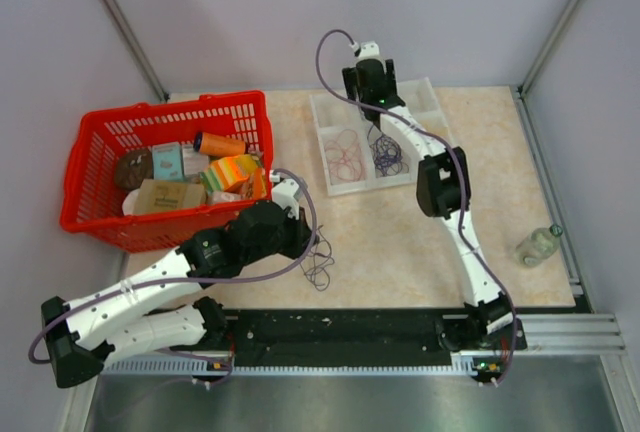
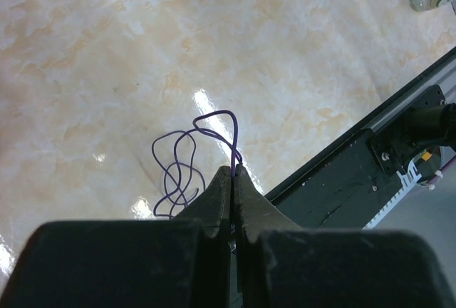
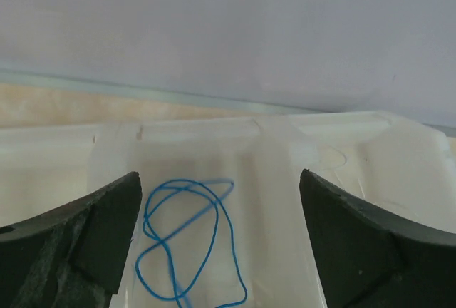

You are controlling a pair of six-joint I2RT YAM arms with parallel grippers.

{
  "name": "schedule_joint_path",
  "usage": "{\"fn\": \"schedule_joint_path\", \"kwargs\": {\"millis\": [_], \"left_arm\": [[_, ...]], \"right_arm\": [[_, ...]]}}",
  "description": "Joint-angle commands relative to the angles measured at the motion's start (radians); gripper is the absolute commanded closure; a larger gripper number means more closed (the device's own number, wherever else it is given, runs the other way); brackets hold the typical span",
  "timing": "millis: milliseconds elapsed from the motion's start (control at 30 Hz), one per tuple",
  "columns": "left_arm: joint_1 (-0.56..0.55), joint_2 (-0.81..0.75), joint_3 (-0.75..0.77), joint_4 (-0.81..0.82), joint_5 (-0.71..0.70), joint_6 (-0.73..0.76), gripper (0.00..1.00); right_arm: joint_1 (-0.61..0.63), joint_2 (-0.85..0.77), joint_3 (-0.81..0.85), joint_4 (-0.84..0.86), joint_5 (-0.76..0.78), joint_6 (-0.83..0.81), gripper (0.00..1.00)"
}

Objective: Untangle the cables

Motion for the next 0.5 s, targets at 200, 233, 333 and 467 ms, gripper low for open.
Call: {"fn": "schedule_joint_path", "kwargs": {"millis": [200, 233, 333, 467], "left_arm": [[0.011, -0.007, -0.029, 0.109, 0.061, -0.098, 1.0], [0.011, 0.007, -0.029, 0.113, 0.062, -0.111, 1.0], [0.013, 0.027, -0.032, 0.115, 0.015, -0.161, 1.0], [0.02, 0.057, -0.037, 0.111, -0.005, -0.166, 1.0]], "right_arm": [[-0.003, -0.573, -0.318, -0.403, -0.175, 0.291, 0.05], [-0.003, -0.673, -0.445, -0.404, -0.236, 0.318, 0.04], [-0.003, -0.947, -0.811, -0.389, -0.453, 0.409, 0.04], [0.026, -1.234, -1.305, -0.329, -0.624, 0.542, 0.06]]}}
